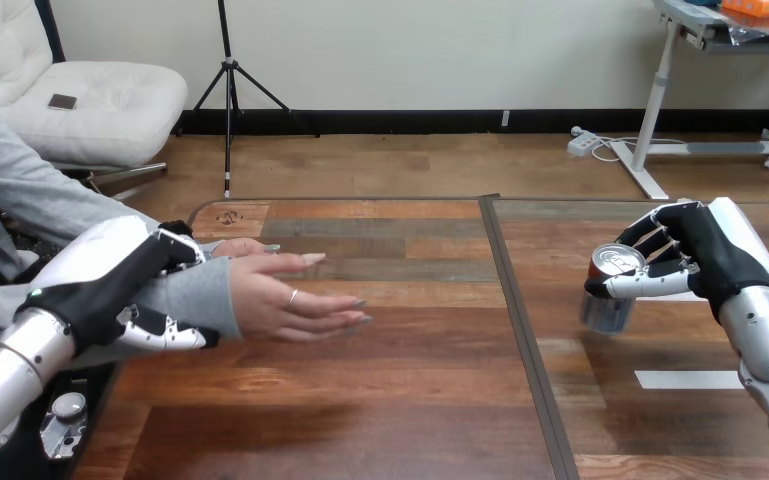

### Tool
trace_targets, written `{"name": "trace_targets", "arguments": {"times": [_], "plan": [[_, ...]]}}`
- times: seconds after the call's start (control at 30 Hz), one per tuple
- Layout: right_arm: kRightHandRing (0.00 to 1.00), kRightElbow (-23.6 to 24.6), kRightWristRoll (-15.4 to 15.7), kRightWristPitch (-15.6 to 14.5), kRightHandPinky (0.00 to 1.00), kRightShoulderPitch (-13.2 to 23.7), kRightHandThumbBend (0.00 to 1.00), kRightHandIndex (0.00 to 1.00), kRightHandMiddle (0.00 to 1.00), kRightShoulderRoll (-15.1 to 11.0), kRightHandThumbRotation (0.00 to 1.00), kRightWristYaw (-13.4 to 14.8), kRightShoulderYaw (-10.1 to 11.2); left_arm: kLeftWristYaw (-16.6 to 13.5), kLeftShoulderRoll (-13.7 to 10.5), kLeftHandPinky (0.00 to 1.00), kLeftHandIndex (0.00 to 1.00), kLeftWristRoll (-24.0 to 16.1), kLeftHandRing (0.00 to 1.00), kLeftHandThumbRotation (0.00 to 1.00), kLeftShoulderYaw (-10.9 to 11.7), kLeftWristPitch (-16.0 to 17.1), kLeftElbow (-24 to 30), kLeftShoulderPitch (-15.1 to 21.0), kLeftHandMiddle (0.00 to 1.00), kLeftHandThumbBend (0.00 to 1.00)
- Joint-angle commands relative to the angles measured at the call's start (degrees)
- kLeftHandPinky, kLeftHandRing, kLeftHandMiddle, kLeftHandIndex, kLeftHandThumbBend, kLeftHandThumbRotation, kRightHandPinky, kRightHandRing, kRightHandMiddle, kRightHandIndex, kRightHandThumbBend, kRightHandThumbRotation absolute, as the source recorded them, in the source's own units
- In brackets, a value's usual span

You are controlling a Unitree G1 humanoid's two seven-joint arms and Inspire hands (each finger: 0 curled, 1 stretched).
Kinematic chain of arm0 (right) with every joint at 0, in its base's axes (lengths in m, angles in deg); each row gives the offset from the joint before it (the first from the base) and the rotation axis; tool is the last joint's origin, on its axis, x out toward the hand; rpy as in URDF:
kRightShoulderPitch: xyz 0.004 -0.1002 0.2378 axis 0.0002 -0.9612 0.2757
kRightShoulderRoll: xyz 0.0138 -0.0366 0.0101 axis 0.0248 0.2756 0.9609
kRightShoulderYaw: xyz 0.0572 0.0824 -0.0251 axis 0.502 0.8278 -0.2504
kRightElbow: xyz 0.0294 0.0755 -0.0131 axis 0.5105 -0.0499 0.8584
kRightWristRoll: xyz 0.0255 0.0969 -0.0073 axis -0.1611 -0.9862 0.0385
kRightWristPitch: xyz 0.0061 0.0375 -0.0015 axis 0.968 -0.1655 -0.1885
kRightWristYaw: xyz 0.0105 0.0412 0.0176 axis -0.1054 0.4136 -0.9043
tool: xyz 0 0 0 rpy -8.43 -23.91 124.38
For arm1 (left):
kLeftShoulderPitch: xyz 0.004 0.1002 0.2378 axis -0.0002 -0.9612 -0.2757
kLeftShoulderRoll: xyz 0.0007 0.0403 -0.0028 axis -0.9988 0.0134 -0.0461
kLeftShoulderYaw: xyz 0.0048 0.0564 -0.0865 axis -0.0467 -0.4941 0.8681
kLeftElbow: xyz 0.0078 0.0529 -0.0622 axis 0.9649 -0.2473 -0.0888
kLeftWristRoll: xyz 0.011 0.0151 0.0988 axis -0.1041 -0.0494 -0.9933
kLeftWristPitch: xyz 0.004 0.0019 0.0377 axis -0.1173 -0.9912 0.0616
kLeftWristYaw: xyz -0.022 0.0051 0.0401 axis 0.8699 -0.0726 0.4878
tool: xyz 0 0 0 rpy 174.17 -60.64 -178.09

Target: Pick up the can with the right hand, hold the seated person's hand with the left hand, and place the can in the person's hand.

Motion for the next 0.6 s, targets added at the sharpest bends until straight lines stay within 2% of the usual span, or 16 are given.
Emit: {"name": "trace_targets", "arguments": {"times": [0.0,0.57], "plan": [[0.42,4.16,-0.57,2.27,0.37,4.39,0.72,0.46,0.45,0.65,0.0,1.32,0.26,-0.46,0.61,0.2,0.42,3.24,0.25,0.0,3.72,1.04,5.71,4.99,0.34,0.45],[0.39,5.55,-1.44,2.82,0.34,4.84,0.73,0.46,0.43,2.29,0.0,0.61,0.63,0.26,1.75,0.21,0.41,3.17,0.26,0.0,3.74,0.73,6.25,6.08,0.34,0.44]]}}
